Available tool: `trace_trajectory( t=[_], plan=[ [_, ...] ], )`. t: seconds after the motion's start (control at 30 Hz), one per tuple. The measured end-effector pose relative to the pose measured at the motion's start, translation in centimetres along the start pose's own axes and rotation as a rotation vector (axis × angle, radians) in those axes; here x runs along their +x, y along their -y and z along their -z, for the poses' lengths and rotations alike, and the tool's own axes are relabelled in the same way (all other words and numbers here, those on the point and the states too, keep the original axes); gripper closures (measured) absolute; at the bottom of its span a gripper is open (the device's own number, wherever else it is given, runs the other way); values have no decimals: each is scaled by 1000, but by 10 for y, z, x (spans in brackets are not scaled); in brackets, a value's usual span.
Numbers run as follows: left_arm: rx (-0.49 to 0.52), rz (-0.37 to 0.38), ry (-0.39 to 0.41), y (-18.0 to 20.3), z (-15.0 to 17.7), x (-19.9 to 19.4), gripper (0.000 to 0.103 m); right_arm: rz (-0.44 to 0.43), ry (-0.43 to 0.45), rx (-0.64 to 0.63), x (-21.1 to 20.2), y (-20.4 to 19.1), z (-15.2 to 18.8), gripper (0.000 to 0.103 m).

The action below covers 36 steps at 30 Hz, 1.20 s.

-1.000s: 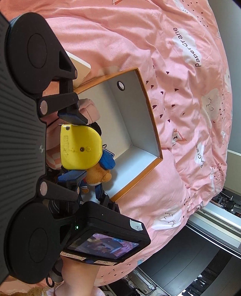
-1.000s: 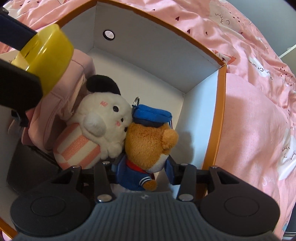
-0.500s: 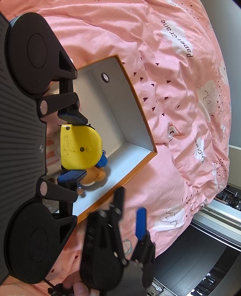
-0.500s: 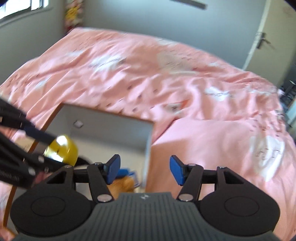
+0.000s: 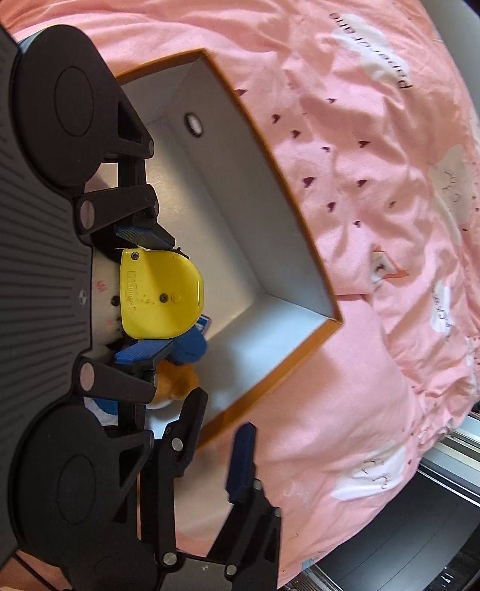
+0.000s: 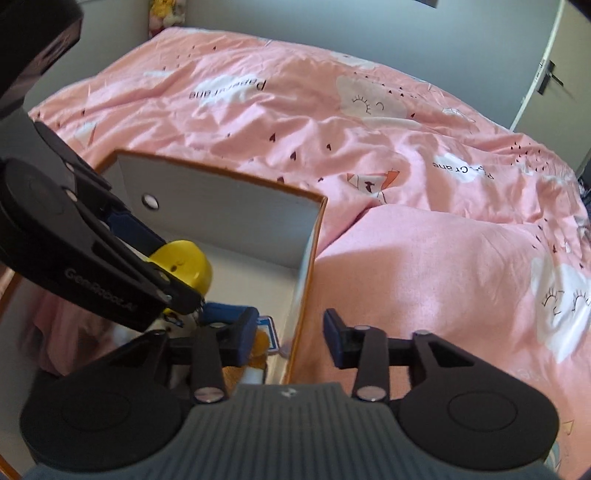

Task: Organize objects
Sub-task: 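Lower the bear plush into the shoebox and open the right tool, then lower the tape measure into the shoebox and open the left tool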

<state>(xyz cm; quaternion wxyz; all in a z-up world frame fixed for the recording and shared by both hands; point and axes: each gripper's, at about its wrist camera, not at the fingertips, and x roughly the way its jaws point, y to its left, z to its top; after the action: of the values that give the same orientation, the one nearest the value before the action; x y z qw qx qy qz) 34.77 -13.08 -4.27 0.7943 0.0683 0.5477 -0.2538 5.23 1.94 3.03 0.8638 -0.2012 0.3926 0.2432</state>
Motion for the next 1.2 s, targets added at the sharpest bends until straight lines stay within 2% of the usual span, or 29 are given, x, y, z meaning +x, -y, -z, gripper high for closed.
trace_trajectory(
  t=[0.2,0.4,0.5,0.63,0.77,0.97,1.07,1.2],
  plan=[
    [-28,37,-18,-3,8,2,43,-60,-88,3,15,0,13,57],
    [-34,36,-18,1,11,2,43,-58,-160,53,21,6,20,57],
    [-28,28,-5,2,11,0,43,-46,-135,60,16,7,21,57],
    [-6,13,19,3,2,-6,43,-35,-23,153,-4,19,18,51],
    [-8,-17,25,7,-15,1,43,2,69,232,-15,32,10,51],
    [-190,-38,28,-3,-32,29,43,57,74,185,-7,32,-3,52],
    [-228,-48,28,-1,-33,44,42,61,67,130,0,28,-6,51],
    [-287,-34,-14,-5,-34,60,42,82,55,76,6,26,-5,50]
  ],
)
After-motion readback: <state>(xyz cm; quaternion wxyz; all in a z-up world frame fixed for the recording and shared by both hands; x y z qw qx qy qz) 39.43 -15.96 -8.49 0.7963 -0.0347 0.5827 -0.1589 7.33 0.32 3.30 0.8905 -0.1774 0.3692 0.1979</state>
